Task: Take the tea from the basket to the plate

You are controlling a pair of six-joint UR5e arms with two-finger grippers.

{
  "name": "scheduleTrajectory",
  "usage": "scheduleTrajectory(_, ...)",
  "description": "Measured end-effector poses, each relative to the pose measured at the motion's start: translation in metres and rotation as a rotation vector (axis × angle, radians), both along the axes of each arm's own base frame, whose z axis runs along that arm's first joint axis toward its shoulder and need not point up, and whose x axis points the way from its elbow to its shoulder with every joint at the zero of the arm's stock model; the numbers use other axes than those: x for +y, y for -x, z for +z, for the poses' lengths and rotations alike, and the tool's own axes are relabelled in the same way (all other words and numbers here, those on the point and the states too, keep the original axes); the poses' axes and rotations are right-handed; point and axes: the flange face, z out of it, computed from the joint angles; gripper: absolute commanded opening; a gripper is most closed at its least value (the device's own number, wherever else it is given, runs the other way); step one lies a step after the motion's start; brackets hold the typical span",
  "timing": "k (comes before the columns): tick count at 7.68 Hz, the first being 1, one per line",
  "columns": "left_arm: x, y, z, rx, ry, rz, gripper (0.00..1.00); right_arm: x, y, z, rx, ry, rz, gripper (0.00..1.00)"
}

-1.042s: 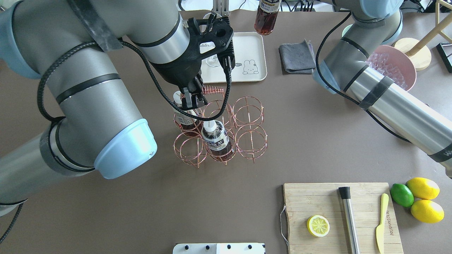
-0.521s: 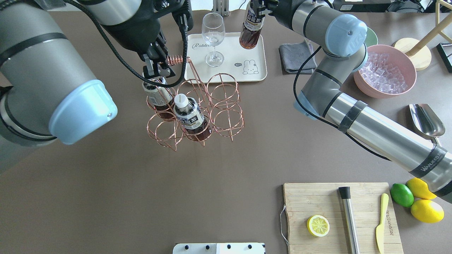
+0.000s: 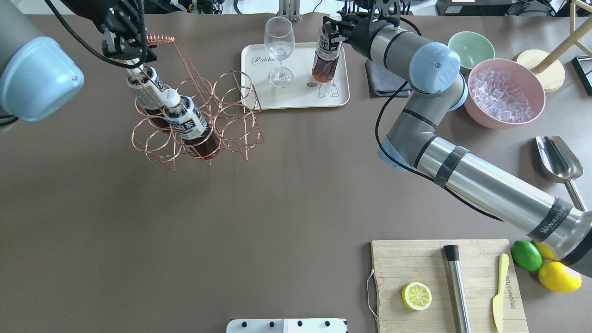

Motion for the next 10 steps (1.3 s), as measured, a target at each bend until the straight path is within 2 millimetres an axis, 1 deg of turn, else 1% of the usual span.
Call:
scheduleTrajectory(1,-0.020,0.025,0.019,-0.021,-0.012,0.009,0.00,0.001,0.004,0.003,0.005,0.005,-0.006,0.00)
scheduleTrajectory(2,-0.038,0.050,0.038,-0.045,-0.029,0.021,0.00,0.003,0.007,0.004,0.008,0.007,-0.012,0.19)
scheduleTrajectory(3,-0.053,0.075,0.059,-0.069,-0.041,0.029,0.00,0.005,0.011,0.004,0.009,0.008,-0.018,0.99)
scheduleTrajectory(7,-0.101,0.163,0.149,-0.147,-0.059,0.068,0.00,0.008,0.016,0.004,0.012,0.013,-0.021,1.00)
scheduleTrajectory(9,-0.120,0.203,0.192,-0.170,-0.038,0.078,0.00,0.008,0.015,0.003,0.011,0.011,-0.021,1.00)
scheduleTrajectory(10,-0.124,0.219,0.214,-0.176,-0.018,0.081,0.00,0.009,0.015,0.000,0.006,0.009,-0.022,1.00)
